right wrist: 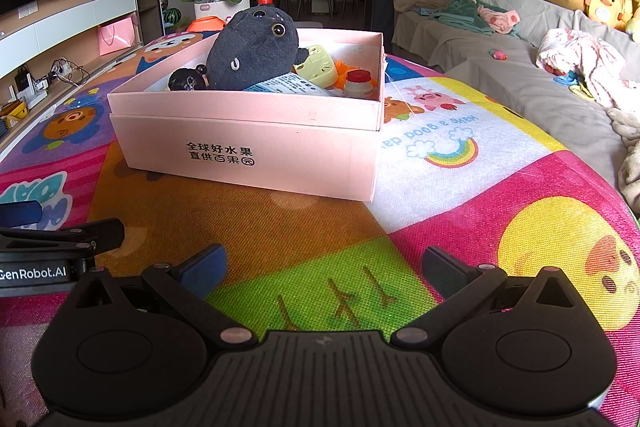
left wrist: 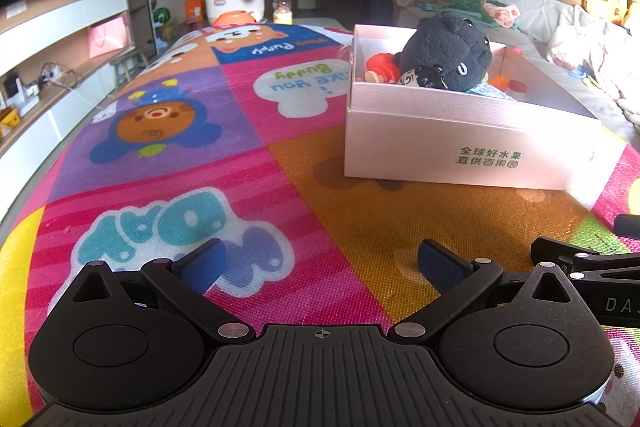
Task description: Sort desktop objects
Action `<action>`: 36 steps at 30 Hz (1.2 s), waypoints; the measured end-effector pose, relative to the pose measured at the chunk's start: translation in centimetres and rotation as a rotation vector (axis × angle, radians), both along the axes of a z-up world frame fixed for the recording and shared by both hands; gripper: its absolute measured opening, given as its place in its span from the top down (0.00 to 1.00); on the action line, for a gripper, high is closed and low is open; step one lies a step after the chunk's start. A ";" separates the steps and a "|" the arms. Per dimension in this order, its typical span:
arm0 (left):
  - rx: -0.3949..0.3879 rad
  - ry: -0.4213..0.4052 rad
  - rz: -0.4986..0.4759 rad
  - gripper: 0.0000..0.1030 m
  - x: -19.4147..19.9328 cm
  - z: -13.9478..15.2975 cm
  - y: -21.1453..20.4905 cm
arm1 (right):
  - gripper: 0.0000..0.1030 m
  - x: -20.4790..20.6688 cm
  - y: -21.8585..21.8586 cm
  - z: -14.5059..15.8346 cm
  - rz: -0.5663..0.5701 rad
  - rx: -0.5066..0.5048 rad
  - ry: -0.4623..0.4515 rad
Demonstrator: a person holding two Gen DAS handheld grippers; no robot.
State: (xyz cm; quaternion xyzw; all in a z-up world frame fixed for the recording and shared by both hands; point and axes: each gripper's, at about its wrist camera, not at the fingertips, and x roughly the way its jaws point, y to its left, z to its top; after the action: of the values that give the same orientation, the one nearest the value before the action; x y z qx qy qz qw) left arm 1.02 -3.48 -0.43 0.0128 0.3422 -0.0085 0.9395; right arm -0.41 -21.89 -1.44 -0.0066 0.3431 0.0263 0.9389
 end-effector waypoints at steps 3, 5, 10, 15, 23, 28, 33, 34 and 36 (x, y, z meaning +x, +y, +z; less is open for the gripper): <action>-0.001 0.000 0.000 0.00 0.0 0.0 0.0 | 0.00 0.0 0.0 0.0 0.000 0.000 0.000; 0.000 0.000 0.000 0.00 0.0 0.0 0.0 | 0.00 0.0 0.0 0.0 0.000 -0.001 0.000; 0.000 0.000 0.000 0.00 0.0 0.0 0.0 | 0.00 0.0 -0.1 0.0 0.000 -0.002 0.000; -0.001 0.001 -0.001 0.00 0.0 0.0 0.0 | 0.00 0.0 -0.1 0.0 0.000 0.000 0.000; 0.007 0.054 -0.049 0.00 0.4 0.3 0.3 | 0.00 0.0 -0.1 0.0 0.000 -0.001 0.000; -0.012 0.050 -0.052 0.00 0.3 0.2 0.6 | 0.00 0.0 -0.1 0.0 0.000 0.000 0.000; -0.013 0.043 -0.046 0.00 0.4 0.1 0.7 | 0.00 0.0 0.0 0.0 0.000 0.000 0.000; -0.013 0.042 -0.046 0.00 0.4 0.1 0.7 | 0.00 0.0 0.0 0.0 0.000 -0.001 0.000; -0.014 0.042 -0.048 0.00 0.4 0.1 0.6 | 0.00 0.0 -0.1 0.0 0.000 -0.001 0.000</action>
State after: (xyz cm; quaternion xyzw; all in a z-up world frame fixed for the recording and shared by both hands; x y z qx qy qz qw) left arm 1.42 -2.83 -0.33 0.0142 0.3616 -0.0335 0.9316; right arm -0.37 -21.97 -1.41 -0.0073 0.3429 0.0259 0.9390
